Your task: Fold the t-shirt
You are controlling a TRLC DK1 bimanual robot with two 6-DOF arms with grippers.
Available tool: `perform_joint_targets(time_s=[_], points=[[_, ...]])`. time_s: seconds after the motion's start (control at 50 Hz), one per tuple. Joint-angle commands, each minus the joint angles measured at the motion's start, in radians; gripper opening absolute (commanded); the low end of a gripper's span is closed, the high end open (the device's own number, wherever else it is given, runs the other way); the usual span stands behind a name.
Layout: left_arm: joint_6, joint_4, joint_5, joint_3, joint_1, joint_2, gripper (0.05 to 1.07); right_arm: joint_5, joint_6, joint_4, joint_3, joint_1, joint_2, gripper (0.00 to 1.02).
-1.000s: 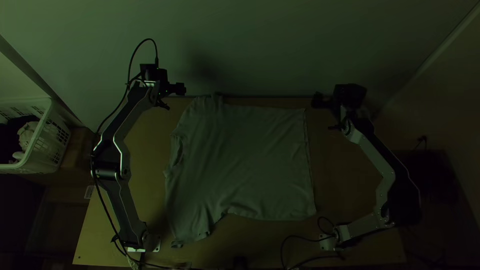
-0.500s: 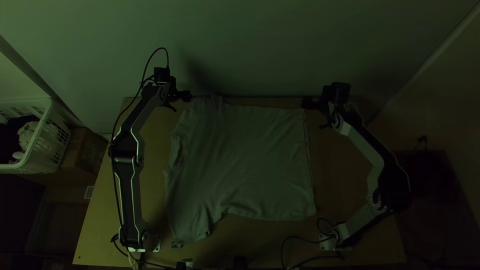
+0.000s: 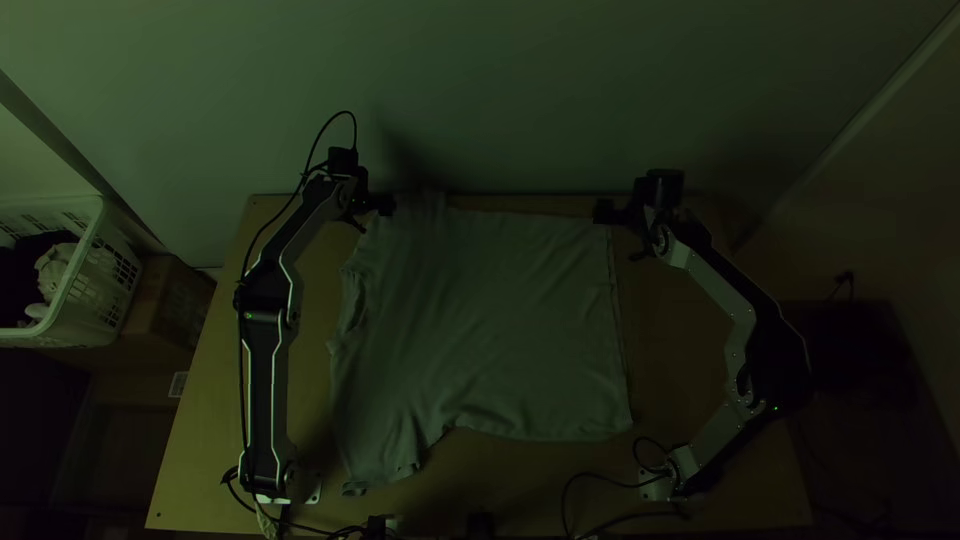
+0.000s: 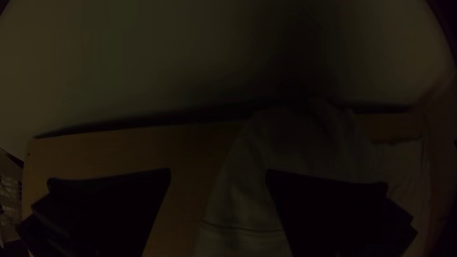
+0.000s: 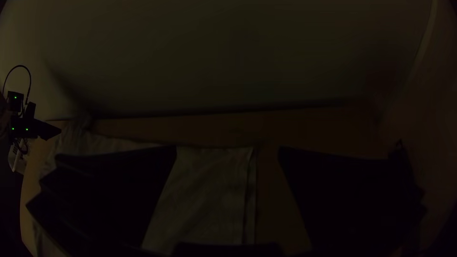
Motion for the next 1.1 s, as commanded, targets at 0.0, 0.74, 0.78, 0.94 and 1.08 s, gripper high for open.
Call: perform_joint_targets(time_s=[0.0, 0.74, 0.78, 0.94, 1.08], points=[[-0.024, 0.004, 0.005, 0.029, -0.006, 0.039, 0.98, 0.008, 0.025, -0.003, 0.009, 0.005, 0.018, 0.98], [-0.03, -0.039, 0.006, 0.045, -0.018, 0.045, 0.08, 0.008, 0.103, -0.09, 0.11, -0.007, 0.132, 0.98], [-0.038, -0.049, 0.006, 0.043, -0.018, 0.033, 0.08, 0.008, 0.103, -0.09, 0.12, -0.007, 0.141, 0.98], [-0.062, -0.08, 0.026, 0.032, -0.018, -0.019, 0.08, 0.008, 0.125, -0.155, 0.213, -0.007, 0.221, 0.97], [-0.068, -0.086, 0.038, 0.025, -0.025, -0.053, 0.08, 0.008, 0.148, -0.256, 0.344, -0.012, 0.32, 0.97]])
